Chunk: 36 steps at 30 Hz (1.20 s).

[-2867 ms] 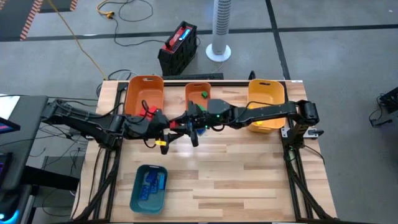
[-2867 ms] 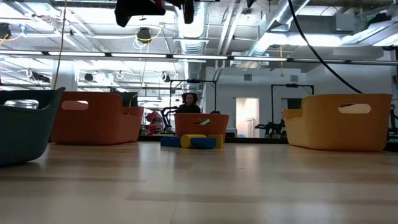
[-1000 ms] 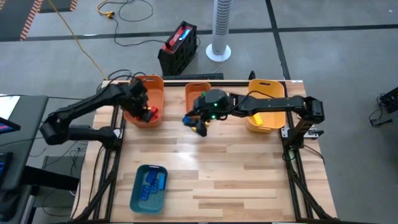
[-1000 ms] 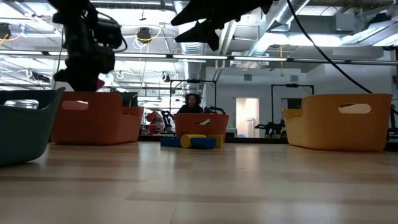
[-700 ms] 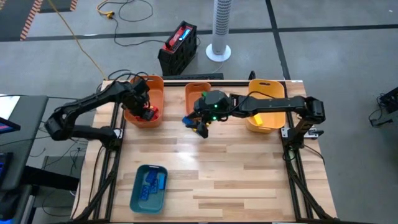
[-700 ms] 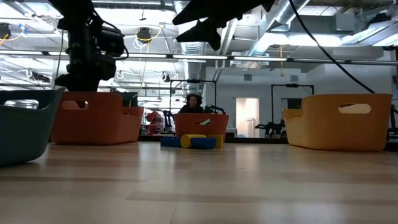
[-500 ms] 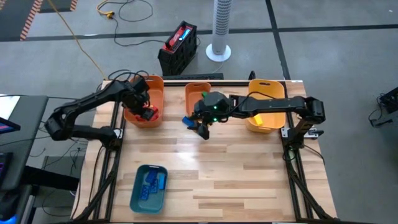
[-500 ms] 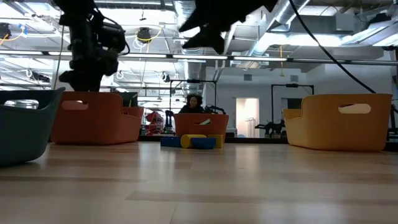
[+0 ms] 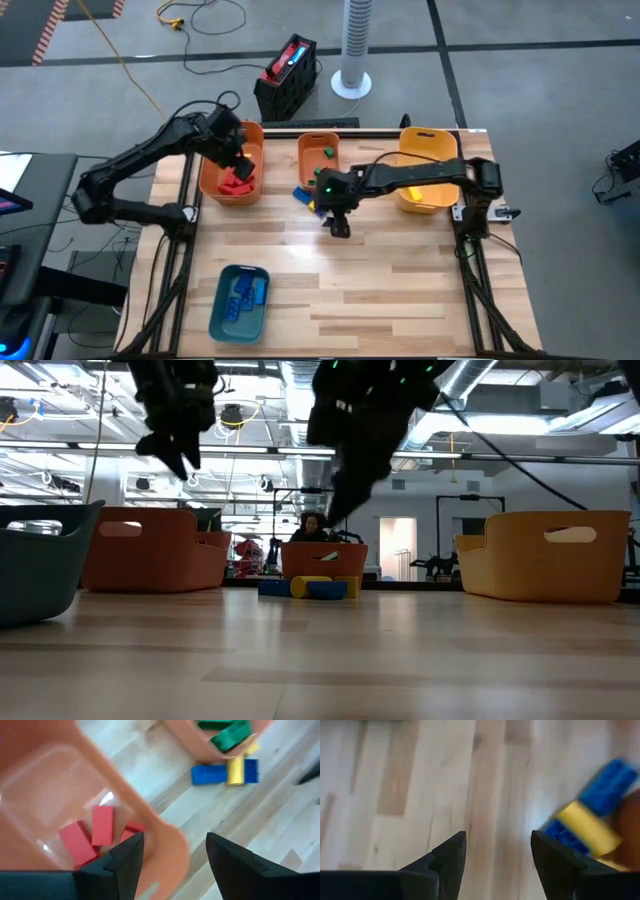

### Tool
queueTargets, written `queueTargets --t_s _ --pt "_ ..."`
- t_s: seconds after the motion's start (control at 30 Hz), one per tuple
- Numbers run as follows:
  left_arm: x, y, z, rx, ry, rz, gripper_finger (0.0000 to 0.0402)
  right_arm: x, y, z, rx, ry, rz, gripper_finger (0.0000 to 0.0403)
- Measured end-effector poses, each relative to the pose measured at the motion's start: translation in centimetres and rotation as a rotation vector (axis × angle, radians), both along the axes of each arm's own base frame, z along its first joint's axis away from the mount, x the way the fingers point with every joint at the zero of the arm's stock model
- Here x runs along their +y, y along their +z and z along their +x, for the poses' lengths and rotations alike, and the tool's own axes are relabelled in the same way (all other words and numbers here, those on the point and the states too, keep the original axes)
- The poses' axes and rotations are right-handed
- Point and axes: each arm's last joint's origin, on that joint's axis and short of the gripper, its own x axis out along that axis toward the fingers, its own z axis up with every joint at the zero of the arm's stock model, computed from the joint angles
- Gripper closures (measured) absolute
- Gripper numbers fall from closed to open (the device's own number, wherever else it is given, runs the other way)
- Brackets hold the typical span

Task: Sort blocks
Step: Put the blue game piece into the blue bin

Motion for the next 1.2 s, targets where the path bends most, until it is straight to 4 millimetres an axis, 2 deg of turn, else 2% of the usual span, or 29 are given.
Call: queueTargets --t_s 0.13,0.3,0.6,1.0,1.2 --pt "-1.2 1.1 1.0 -0.024 -0.04 0.028 0.0191 0.0 -2.3 0.8 0.104 0.037 -0.012 0.0168" --pt "-2.7 1.3 1.8 -0.038 -0.072 0.013 0.0191 -0.3 -4.2 1.4 0.179 0.047 -0.075 0.0168" --pt "-4.9 1.3 2.8 -0.045 -0.13 -0.008 0.0191 -0.6 -4.0 1.6 0.173 0.059 -0.182 0.0168" --pt "-6.3 1.3 3.3 -0.042 -0.136 -0.003 0.0191 -1.5 -3.9 2.1 0.112 0.049 -0.263 0.0168" --pt "-6.5 1.3 3.4 -0.043 -0.14 -0.004 0.0191 -2.1 -6.5 2.6 0.176 0.025 -0.246 0.0168"
